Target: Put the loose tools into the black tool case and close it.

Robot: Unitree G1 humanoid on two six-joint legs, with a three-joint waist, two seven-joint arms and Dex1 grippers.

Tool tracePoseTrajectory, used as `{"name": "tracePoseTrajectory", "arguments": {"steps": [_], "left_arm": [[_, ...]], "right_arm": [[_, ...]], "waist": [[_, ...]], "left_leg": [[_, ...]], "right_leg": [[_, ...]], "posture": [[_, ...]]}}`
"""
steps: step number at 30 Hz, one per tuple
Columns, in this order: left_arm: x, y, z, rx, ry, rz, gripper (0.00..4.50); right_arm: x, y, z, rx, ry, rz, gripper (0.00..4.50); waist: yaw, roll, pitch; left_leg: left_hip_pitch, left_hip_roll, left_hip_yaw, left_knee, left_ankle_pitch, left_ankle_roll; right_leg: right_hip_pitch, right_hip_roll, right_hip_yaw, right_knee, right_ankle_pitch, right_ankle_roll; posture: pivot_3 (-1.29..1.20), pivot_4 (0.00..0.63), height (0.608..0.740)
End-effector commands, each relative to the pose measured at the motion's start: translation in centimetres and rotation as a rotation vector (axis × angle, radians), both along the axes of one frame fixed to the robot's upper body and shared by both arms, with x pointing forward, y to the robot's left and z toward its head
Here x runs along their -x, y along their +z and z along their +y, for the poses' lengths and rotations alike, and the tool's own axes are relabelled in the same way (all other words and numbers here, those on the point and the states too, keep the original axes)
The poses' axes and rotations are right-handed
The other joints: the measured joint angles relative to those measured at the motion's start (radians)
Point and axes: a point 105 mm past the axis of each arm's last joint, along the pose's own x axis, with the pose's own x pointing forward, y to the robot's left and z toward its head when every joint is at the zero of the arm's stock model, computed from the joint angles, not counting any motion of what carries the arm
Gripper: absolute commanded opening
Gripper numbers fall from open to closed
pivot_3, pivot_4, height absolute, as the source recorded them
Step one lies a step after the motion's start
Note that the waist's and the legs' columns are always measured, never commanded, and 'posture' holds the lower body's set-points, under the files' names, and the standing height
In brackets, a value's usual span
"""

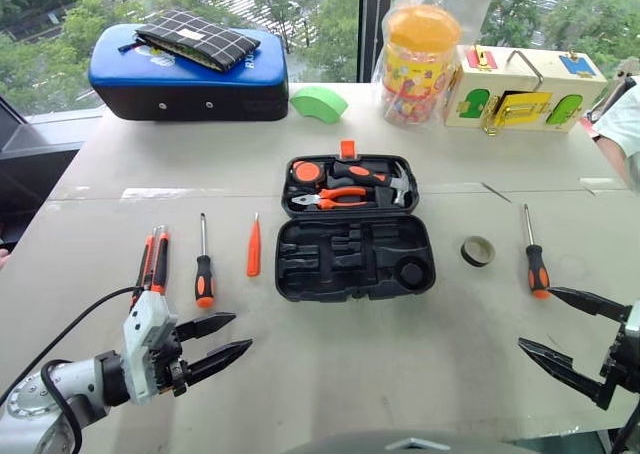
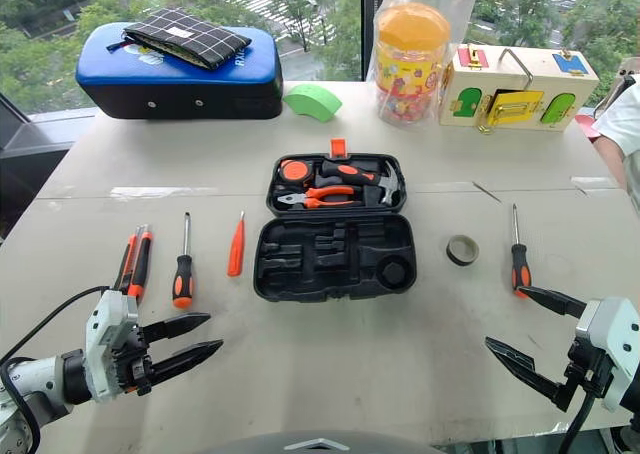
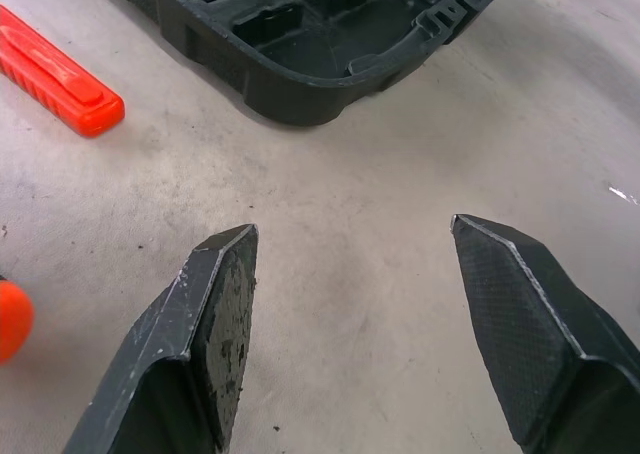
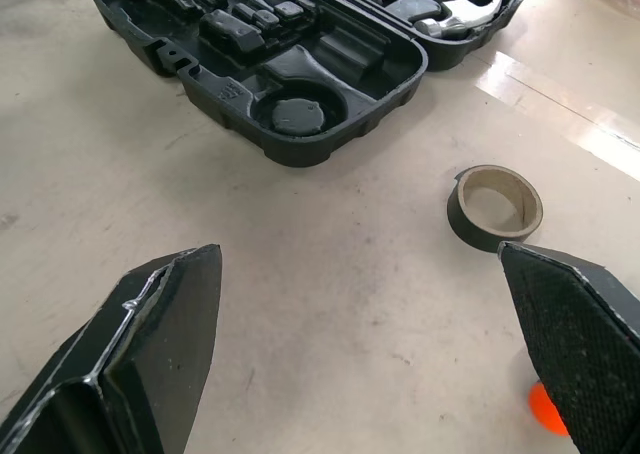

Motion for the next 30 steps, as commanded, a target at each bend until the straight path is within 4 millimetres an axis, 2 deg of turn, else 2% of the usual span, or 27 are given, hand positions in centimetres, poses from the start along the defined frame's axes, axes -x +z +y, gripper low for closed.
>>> {"name": "tracePoseTrajectory", "arguments": {"steps": [1,3,7,10,12,17,19,21,23,25,26,28,30], "left_arm": [[-1.4,1.6,-0.8,0.034,0.095,-0.122,3.14],[-3.2,2.9,-1.0,0.076,0.257,-0.216,3.14],[-5.0,4.2,0.0,0.075,0.49,-0.285,3.14],[-6.5,4.6,2.8,0.032,0.747,-0.283,3.14],[-7.1,4.4,3.9,-0.026,0.866,-0.252,3.14],[-7.6,3.2,3.6,-0.08,0.949,-0.171,3.14],[-7.9,0.3,3.8,-0.131,1.017,-0.052,3.14],[-8.2,-1.5,3.5,-0.132,1.07,0.015,2.61],[-8.8,-2.0,2.6,-0.143,1.043,0.01,2.04],[-9.0,-2.3,2.1,-0.132,1.038,0.011,1.04],[-9.0,-2.3,2.1,-0.134,1.038,0.005,0.76],[-9.3,-1.3,2.3,-0.108,1.043,-0.051,0.77],[-10.1,1.1,2.3,-0.011,1.036,-0.16,0.77]], "right_arm": [[-1.0,0.7,0.7,-0.012,0.039,-0.062,4.5],[-2.4,1.3,2.0,-0.052,0.083,-0.107,4.5],[-3.6,2.3,3.6,-0.096,0.148,-0.152,4.5],[-3.7,2.9,4.8,-0.109,0.23,-0.159,4.5],[-4.0,3.7,5.9,-0.135,0.277,-0.17,4.5],[-4.1,4.3,7.1,-0.162,0.332,-0.167,4.5],[-4.2,4.4,7.6,-0.157,0.359,-0.17,4.5],[-4.1,4.5,7.8,-0.147,0.379,-0.173,4.5],[-4.2,4.8,7.8,-0.14,0.384,-0.18,4.5],[-4.1,5.1,7.8,-0.141,0.388,-0.192,4.5],[-4.0,5.3,7.9,-0.141,0.392,-0.2,4.5],[-3.8,5.6,8.0,-0.141,0.396,-0.208,4.5],[-3.7,5.7,8.0,-0.145,0.394,-0.212,4.5]], "waist": [[0.0,0.0,0.0],[-0.003,0.001,0.001],[0.0,-0.003,0.0],[0.005,-0.005,-0.002],[0.004,-0.007,-0.003],[0.001,-0.008,-0.003],[0.004,-0.007,-0.003],[0.005,-0.006,-0.003],[0.009,-0.007,-0.005],[0.013,-0.004,-0.006],[0.015,-0.003,-0.007],[0.019,-0.001,-0.009],[0.022,0.0,-0.008]], "left_leg": [[0.0,0.0,0.0,0.0,0.0,0.0],[0.0,0.001,0.003,0.0,0.0,0.0],[0.0,0.004,0.006,0.005,0.0,0.0],[0.0,0.002,0.004,0.005,-0.002,0.001],[0.0,0.002,0.003,0.005,-0.002,0.0],[0.001,0.002,0.006,0.006,-0.002,0.0],[0.001,0.002,0.006,0.006,-0.002,0.0],[0.001,0.001,0.006,0.007,-0.002,0.0],[0.001,0.001,0.006,0.007,-0.002,0.0],[0.001,0.001,0.006,0.007,-0.002,0.0],[0.001,0.001,0.007,0.007,-0.002,0.0],[0.001,0.001,0.008,0.007,-0.002,0.0],[0.002,0.001,0.009,0.007,-0.002,0.0]], "right_leg": [[0.0,0.0,0.0,0.0,0.0,0.0],[0.0,-0.003,-0.003,-0.002,0.0,0.0],[-0.001,-0.008,-0.012,0.0,0.0,0.0],[-0.001,-0.007,-0.013,0.0,0.009,0.002],[-0.002,-0.006,-0.015,0.001,0.009,0.002],[-0.002,-0.002,-0.015,0.002,0.01,0.003],[-0.002,-0.001,-0.015,0.002,0.01,0.003],[-0.002,-0.001,-0.015,0.002,0.011,0.005],[-0.002,-0.001,-0.015,0.003,0.012,0.007],[-0.002,-0.002,-0.015,0.003,0.013,0.007],[-0.002,-0.002,-0.014,0.003,0.013,0.007],[-0.002,-0.002,-0.013,0.002,0.012,0.006],[-0.002,-0.003,-0.012,0.002,0.012,0.005]], "posture": [[0.0,0.15,0.74],[0.0,0.15,0.74],[0.0,0.15,0.74],[0.0,0.15,0.74],[0.0,0.15,0.74],[0.0,0.15,0.74],[0.0,0.15,0.74],[0.0,0.15,0.74],[0.0,0.15,0.74],[0.0,0.15,0.74],[0.0,0.15,0.74],[0.0,0.15,0.74],[0.0,0.15,0.74]]}}
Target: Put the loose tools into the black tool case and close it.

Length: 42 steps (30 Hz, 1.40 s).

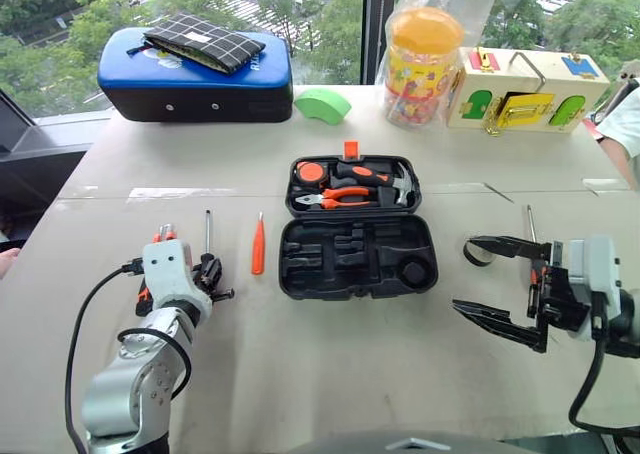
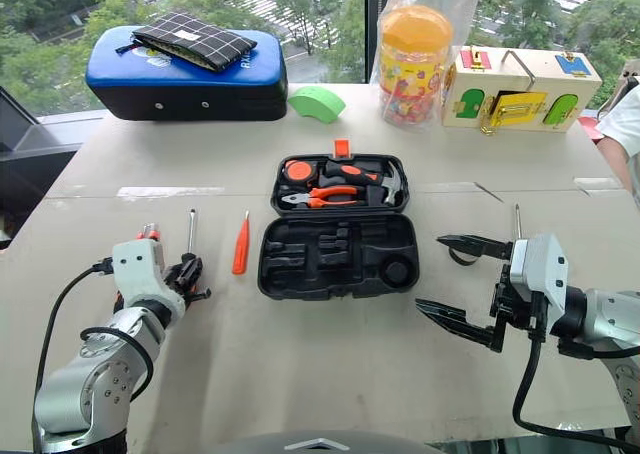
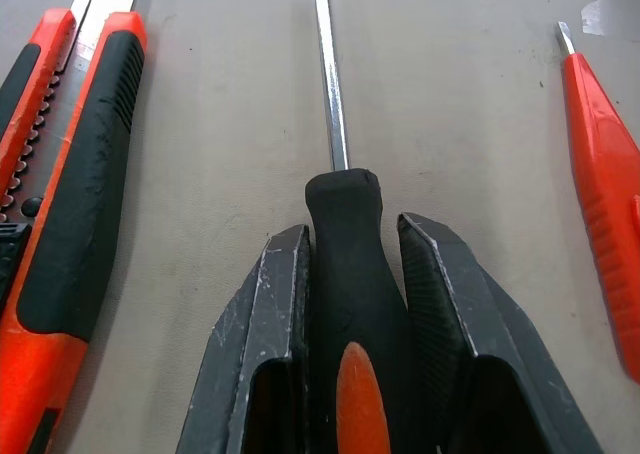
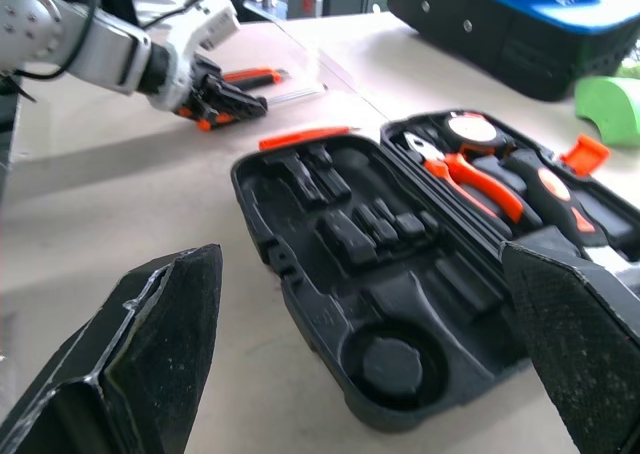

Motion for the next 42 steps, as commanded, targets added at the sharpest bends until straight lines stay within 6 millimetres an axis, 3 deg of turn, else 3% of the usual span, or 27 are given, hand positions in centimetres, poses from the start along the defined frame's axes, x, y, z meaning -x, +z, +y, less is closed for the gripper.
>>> {"name": "tracePoseTrajectory", "arguments": {"steps": [1,3,5,6,8,11,15,18,23,32,42], "left_arm": [[-1.3,3.7,-0.6,0.034,-0.074,-0.201,0.77],[-2.5,6.8,-2.7,0.027,-0.273,-0.315,0.77],[-3.6,8.7,-6.2,0.049,-0.55,-0.35,0.77],[-4.0,9.5,-8.8,0.004,-0.776,-0.352,0.77],[-4.2,9.2,-11.8,-0.118,-1.102,-0.302,0.77],[-5.8,8.1,-12.5,-0.3,-1.363,-0.229,0.77],[-8.4,6.5,-12.1,-0.495,-1.602,-0.105,0.77],[-10.3,5.2,-11.3,-0.61,-1.663,-0.027,0.77],[-11.4,3.6,-11.2,-0.643,-1.7,0.081,0.77],[-10.0,3.0,-10.9,-0.563,-1.765,0.107,0.77],[-9.0,3.1,-10.7,-0.538,-1.716,0.136,0.77]], "right_arm": [[0.6,1.3,0.2,0.002,0.007,-0.052,4.5],[0.6,1.2,0.1,0.006,-0.011,-0.056,4.5],[0.7,1.2,0.1,0.0,-0.04,-0.06,4.5],[0.8,1.2,0.2,-0.004,-0.058,-0.063,4.5],[1.0,1.1,0.3,-0.009,-0.087,-0.068,4.5],[1.4,1.3,0.3,-0.007,-0.135,-0.082,4.5],[2.1,1.4,0.2,0.004,-0.205,-0.093,4.5],[2.8,1.3,0.2,0.01,-0.25,-0.096,4.5],[3.1,1.2,0.3,-0.006,-0.306,-0.105,4.5],[3.2,1.2,0.2,-0.006,-0.333,-0.108,4.5],[2.9,1.2,0.4,0.006,-0.32,-0.101,4.5]], "waist": [[0.005,-0.001,0.001],[0.01,-0.005,0.003],[0.014,-0.009,0.004],[0.016,-0.008,0.004],[0.018,-0.006,0.005],[0.003,-0.003,0.003],[-0.019,-0.005,0.003],[-0.023,-0.008,0.002],[-0.018,-0.011,0.0],[-0.027,-0.01,-0.001],[-0.046,-0.009,-0.002]], "left_leg": [[0.0,0.0,0.0,0.0,0.0,0.0],[-0.001,0.0,-0.001,0.0,0.0,0.0],[-0.002,0.0,-0.003,0.001,0.0,0.0],[-0.003,0.0,-0.003,0.001,0.0,0.0],[-0.003,-0.002,-0.002,0.001,0.0,0.0],[-0.002,-0.002,0.004,0.001,0.0,0.001],[-0.001,0.001,0.006,-0.001,0.001,0.004],[-0.001,0.005,0.004,-0.002,0.002,0.005],[-0.002,0.005,0.004,0.0,0.001,0.006],[-0.002,0.007,0.004,0.005,0.002,0.007],[-0.002,0.008,0.004,0.005,0.001,0.008]], "right_leg": [[0.0,0.0,0.0,0.0,0.0,0.0],[0.0,0.0,-0.001,0.0,0.0,-0.001],[-0.001,0.001,-0.003,0.0,0.0,-0.001],[-0.001,0.002,-0.004,0.0,0.001,-0.002],[-0.002,0.001,-0.003,0.0,0.001,-0.002],[-0.002,0.001,0.003,-0.001,0.001,-0.003],[-0.005,0.003,0.005,-0.001,0.004,0.001],[-0.005,0.006,0.003,-0.002,0.004,0.001],[-0.004,0.006,0.003,-0.001,0.004,0.002],[-0.003,0.008,0.004,0.001,0.006,0.005],[-0.003,0.01,0.004,0.002,0.006,0.005]], "posture": [[0.0,0.15,0.74],[0.0,0.15,0.74],[0.0,0.15,0.74],[0.0,0.15,0.74],[0.0,0.15,0.74],[0.0,0.15,0.74],[0.0,0.15,0.74],[0.0,0.15,0.74],[0.0,0.15,0.74],[0.0,0.15,0.74],[0.0,0.15,0.74]]}}
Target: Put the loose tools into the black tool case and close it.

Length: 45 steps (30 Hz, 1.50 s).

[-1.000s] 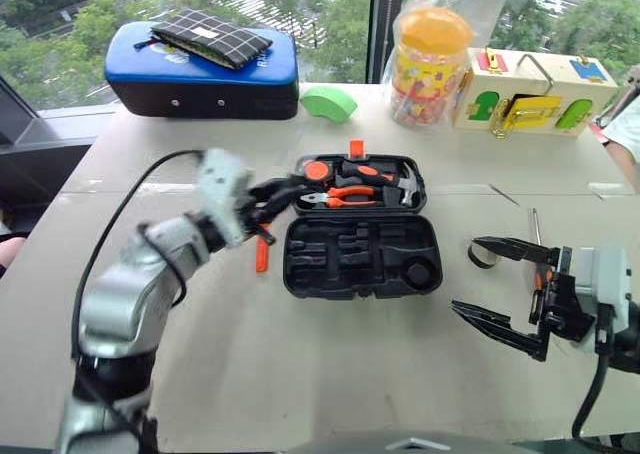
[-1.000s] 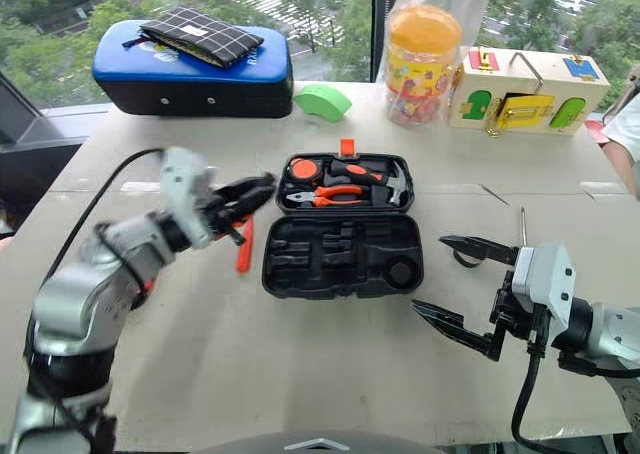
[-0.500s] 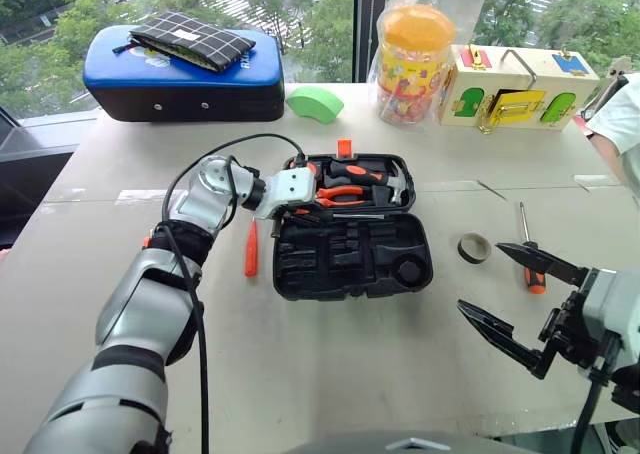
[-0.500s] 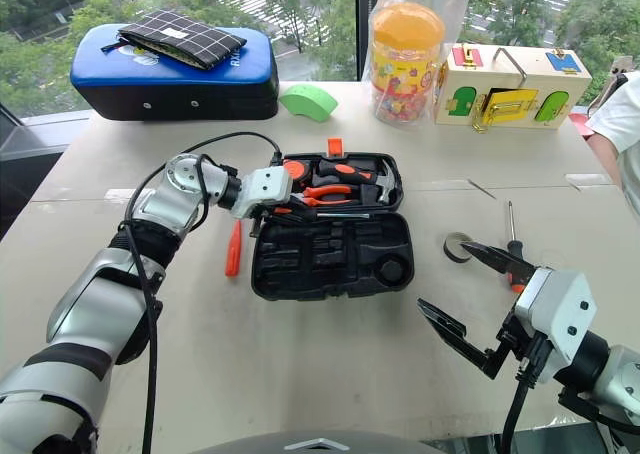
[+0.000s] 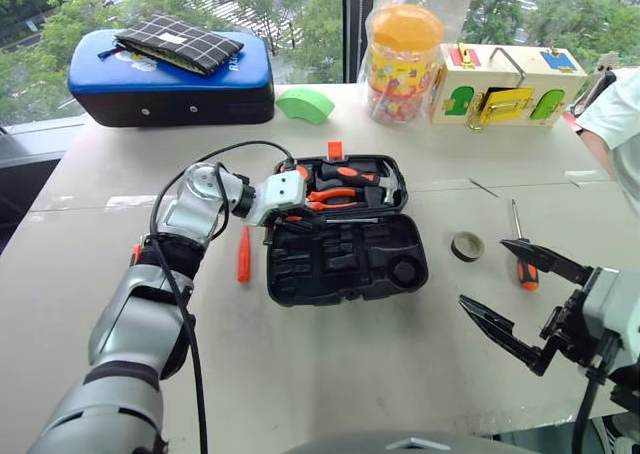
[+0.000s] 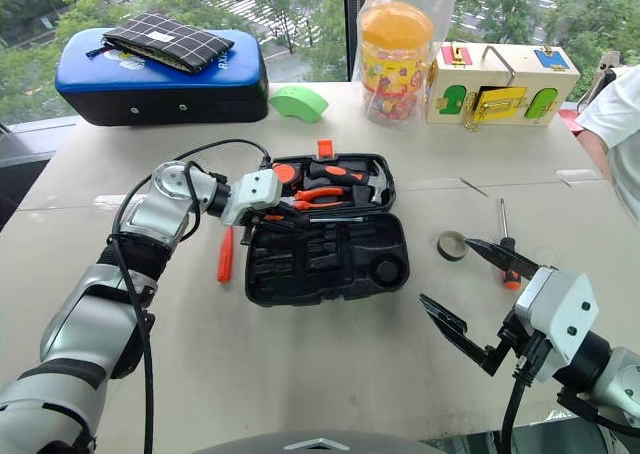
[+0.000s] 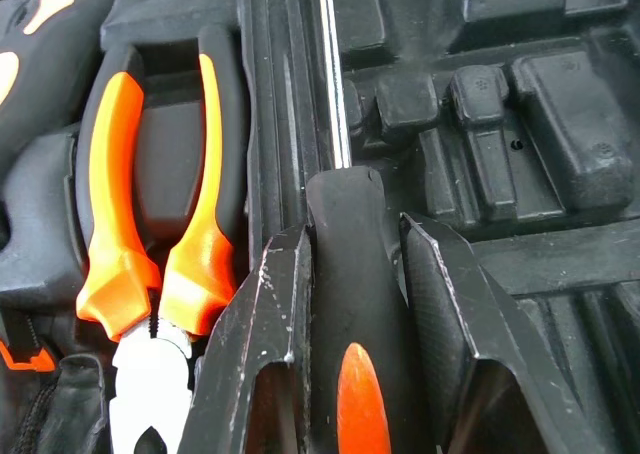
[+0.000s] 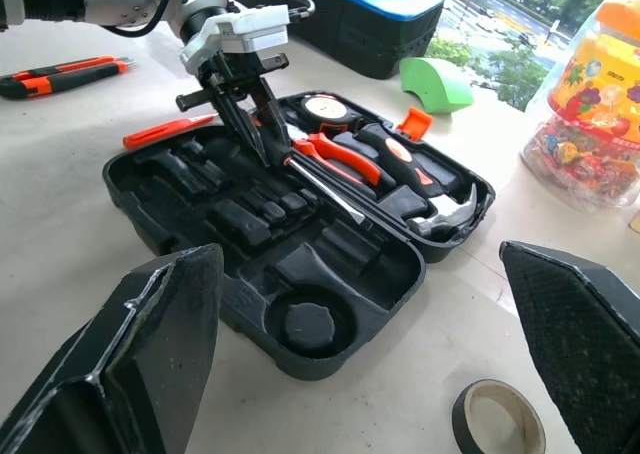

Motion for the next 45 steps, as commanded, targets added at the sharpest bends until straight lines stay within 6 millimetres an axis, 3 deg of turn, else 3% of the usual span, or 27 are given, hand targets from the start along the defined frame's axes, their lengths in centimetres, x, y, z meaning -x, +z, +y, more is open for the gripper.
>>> {"name": "tracePoseTrajectory", "arguments": {"steps": [1,6,12,20,24,29,39,44,45], "left_arm": [[1.0,-1.3,0.1,-0.053,-0.027,0.042,0.77],[1.3,-0.5,-0.6,-0.014,-0.033,0.045,0.77],[1.5,1.9,-1.6,0.086,-0.008,0.06,0.77],[2.4,2.8,-2.5,0.174,0.035,0.116,0.77],[2.8,0.9,-1.7,0.09,0.064,0.11,0.77],[1.8,-1.3,-0.8,0.005,0.124,0.051,0.77],[0.2,-1.7,-1.6,-0.003,0.146,0.012,0.77],[-0.7,-1.4,-0.7,-0.053,0.129,-0.073,0.77],[-0.9,-1.2,-0.6,-0.058,0.121,-0.093,1.77]], "right_arm": [[0.3,0.7,0.6,0.01,0.032,-0.028,4.5],[0.4,0.8,0.6,0.01,0.049,-0.024,4.5],[0.8,0.5,0.6,0.01,0.064,-0.005,4.5],[1.2,-0.2,0.6,0.018,0.08,0.026,4.5],[1.2,-0.3,0.5,0.018,0.083,0.027,4.5],[1.2,-0.4,0.5,0.016,0.087,0.027,4.5],[1.2,-0.5,0.2,0.021,0.092,0.026,4.5],[1.4,-0.6,0.3,0.018,0.092,0.028,4.5],[1.4,-0.7,0.3,0.017,0.093,0.028,4.5]], "waist": [[0.0,0.0,0.0],[0.0,0.0,0.0],[0.001,0.0,0.0],[0.001,0.0,0.001],[0.001,0.001,0.0],[0.008,0.0,0.001],[0.03,0.001,0.0],[0.034,0.002,-0.001],[0.034,0.002,-0.001]], "left_leg": [[0.0,0.0,0.0,0.0,0.0,0.0],[0.0,0.0,0.0,0.0,0.0,0.0],[0.0,0.0,0.0,0.0,0.0,0.0],[0.0,0.001,0.0,0.003,0.0,0.0],[0.0,0.001,0.001,0.004,0.0,0.0],[0.001,0.001,0.001,0.005,0.0,0.0],[0.0,0.002,0.002,0.008,0.0,-0.001],[0.0,0.002,0.002,0.008,0.0,-0.001],[0.0,0.002,0.002,0.009,0.0,-0.001]], "right_leg": [[0.0,0.0,0.0,0.0,0.0,0.0],[0.0,0.0,0.0,0.0,0.0,0.0],[0.0,0.0,0.0,0.0,0.0,0.0],[0.0,0.001,0.0,0.002,0.0,0.0],[0.0,0.0,0.001,0.005,0.0,-0.001],[-0.001,0.0,0.002,0.006,0.0,-0.001],[-0.001,0.0,0.002,0.008,0.0,-0.001],[-0.001,0.0,0.002,0.009,0.0,-0.001],[-0.001,0.0,0.002,0.01,0.0,-0.001]], "posture": [[0.0,0.15,0.74],[0.0,0.15,0.74],[0.0,0.15,0.74],[0.0,0.15,0.74],[0.0,0.15,0.74],[0.0,0.15,0.74],[0.0,0.15,0.74],[0.0,0.15,0.74],[0.0,0.15,0.74]]}}
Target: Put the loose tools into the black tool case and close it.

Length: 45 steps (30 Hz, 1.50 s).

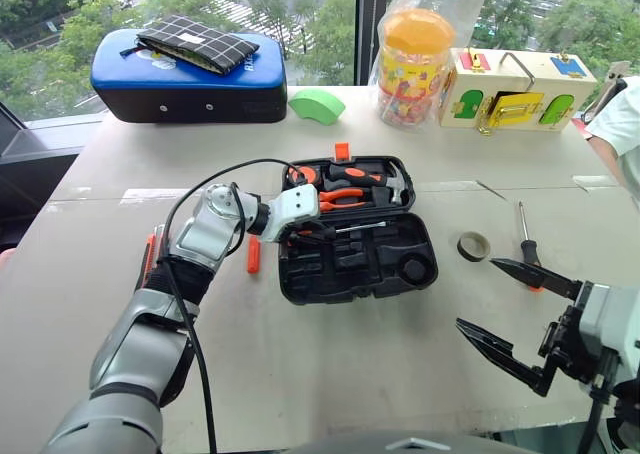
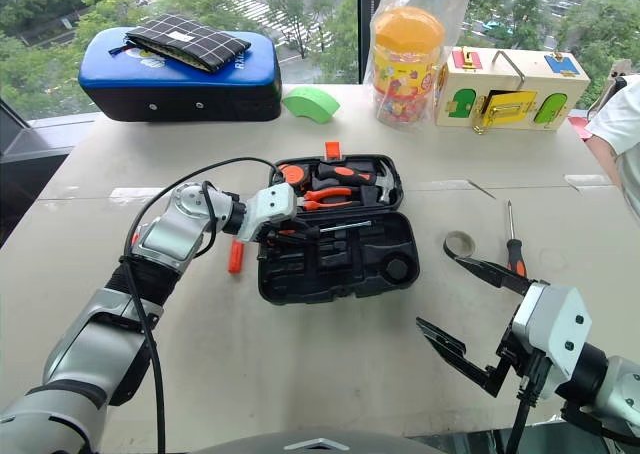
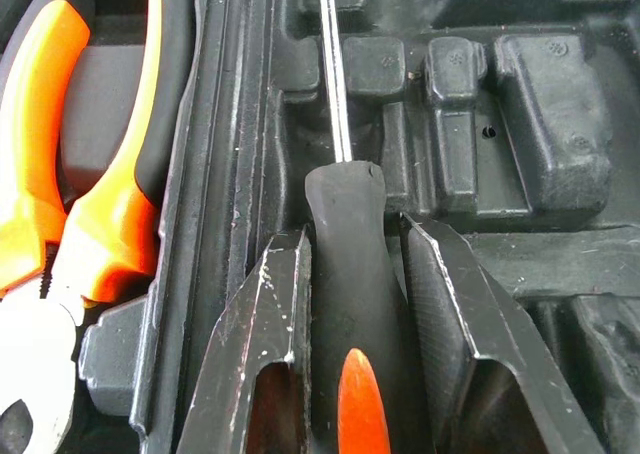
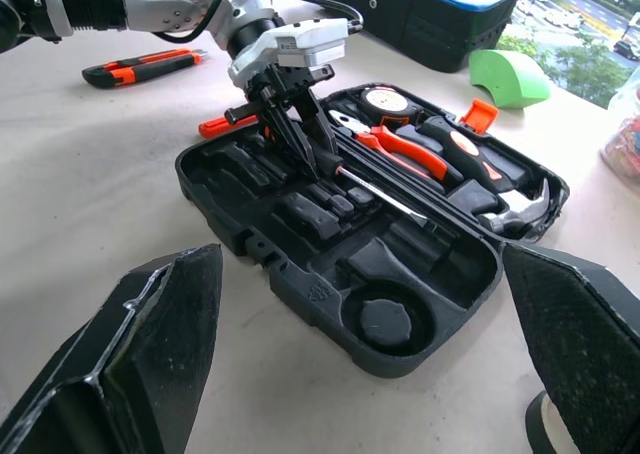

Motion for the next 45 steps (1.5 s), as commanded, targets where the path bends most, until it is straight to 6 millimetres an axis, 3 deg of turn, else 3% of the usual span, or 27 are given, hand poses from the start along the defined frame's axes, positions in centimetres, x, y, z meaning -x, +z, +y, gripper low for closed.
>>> {"name": "tracePoseTrajectory", "arguments": {"steps": [1,6,8,11,12,13,16,19,21,26,33,36,40,43,45], "left_arm": [[-1.4,1.0,0.9,-0.047,0.021,-0.106,2.01],[-1.9,3.0,0.5,0.035,0.011,-0.184,3.99],[-1.3,4.4,0.6,0.158,0.047,-0.129,4.13],[-1.5,5.3,1.0,0.282,0.163,-0.092,3.51],[-1.5,5.4,0.8,0.309,0.188,-0.085,2.84],[-1.5,5.5,0.6,0.332,0.212,-0.077,2.56],[-1.8,5.2,0.0,0.364,0.281,-0.06,1.11],[-2.1,4.2,-0.8,0.365,0.347,-0.05,0.12],[-2.1,3.3,-1.0,0.341,0.369,-0.048,0.12],[-2.0,-2.5,-0.2,0.169,0.466,-0.04,0.12],[-2.0,-4.3,-1.3,0.14,0.41,-0.108,0.12],[-2.5,-2.4,-1.5,0.262,0.415,-0.143,0.12],[-1.9,3.3,-0.2,0.592,0.414,-0.088,0.12],[0.4,5.3,-0.4,0.683,0.315,0.003,0.12],[3.1,6.9,-0.9,0.725,0.198,0.084,0.64]], "right_arm": [[0.2,0.5,0.1,0.005,0.007,-0.035,4.5],[0.2,0.6,0.2,0.003,0.007,-0.038,4.5],[0.1,0.6,0.3,0.0,0.005,-0.04,4.5],[-0.2,0.6,0.4,-0.004,0.005,-0.047,4.5],[-0.2,0.6,0.4,-0.004,0.006,-0.049,4.5],[-0.3,0.6,0.4,-0.004,0.007,-0.05,4.5],[-0.5,0.7,0.4,-0.003,0.011,-0.055,4.5],[-0.7,0.8,0.3,0.002,0.015,-0.06,4.5],[-0.8,0.8,0.4,0.003,0.016,-0.061,4.5],[-0.7,0.7,0.6,0.0,0.018,-0.05,4.5],[-0.6,0.6,0.8,-0.001,0.019,-0.043,4.5],[-1.0,0.7,0.6,-0.021,-0.018,-0.043,4.5],[-2.2,0.1,-0.5,-0.028,-0.165,-0.028,4.5],[-3.0,-0.4,-1.8,-0.053,-0.258,0.005,4.5],[-4.4,-1.3,-3.7,0.032,-0.409,0.041,4.5]], "waist": [[0.0,0.0,0.0],[-0.001,0.0,0.0],[-0.004,0.0,0.001],[-0.012,0.0,0.001],[-0.013,0.0,0.001],[-0.012,0.0,0.001],[-0.008,0.0,0.001],[-0.008,-0.001,0.001],[-0.01,-0.001,0.001],[-0.008,-0.001,-0.002],[0.007,0.004,-0.013],[0.013,0.005,-0.016],[0.011,0.004,-0.012],[-0.004,0.003,-0.008],[-0.01,0.003,-0.008]], "left_leg": [[0.0,0.0,0.0,0.0,0.0,0.0],[0.0,0.0,0.0,0.0,0.0,0.0],[0.0,0.0,0.0,0.0,0.0,0.0],[-0.001,0.0,0.0,0.0,0.0,0.0],[-0.001,0.0,0.0,0.0,0.0,0.0],[-0.001,0.0,0.0,0.0,0.0,0.0],[0.0,0.0,0.0,0.0,0.0,0.0],[-0.001,0.0,0.0,0.0,0.0,0.0],[0.0,0.0,0.0,0.0,0.0,0.0],[0.0,0.0,0.0,-0.001,0.0,0.0],[0.001,0.0,0.001,0.001,-0.002,-0.004],[0.001,0.0,0.001,0.001,-0.003,-0.005],[0.0,0.001,0.001,0.002,-0.003,-0.005],[-0.001,0.001,0.001,0.0,-0.001,-0.001],[-0.001,0.001,0.0,-0.001,-0.002,-0.002]], "right_leg": [[0.0,0.0,0.0,0.0,0.0,0.0],[0.0,0.0,0.0,0.0,0.0,0.0],[0.0,0.0,0.0,0.0,0.0,0.0],[-0.001,0.0,0.0,0.0,0.0,0.0],[-0.001,0.0,0.0,0.0,0.0,0.0],[-0.001,0.001,-0.001,0.0,0.0,0.0],[0.0,0.001,0.0,0.0,0.0,0.0],[0.0,0.001,0.0,0.0,0.0,0.0],[-0.001,0.001,0.0,0.0,0.0,0.0],[-0.001,0.001,0.0,0.001,0.0,0.0],[0.001,0.0,0.001,0.001,0.0,0.0],[0.001,0.0,0.001,0.001,0.0,0.0],[-0.001,0.0,0.001,0.001,0.0,0.0],[-0.003,0.001,0.001,0.001,0.0,-0.001],[-0.002,0.001,0.001,0.001,0.0,-0.001]], "posture": [[0.0,0.15,0.74],[0.0,0.15,0.74],[0.0,0.15,0.74],[0.0,0.15,0.74],[0.0,0.15,0.74],[0.0,0.15,0.74],[0.0,0.15,0.74],[0.0,0.15,0.74],[0.0,0.15,0.74],[0.0,0.15,0.74],[0.0,0.15,0.74],[0.0,0.15,0.74],[0.0,0.15,0.74],[0.0,0.15,0.74],[0.0,0.15,0.74]]}}
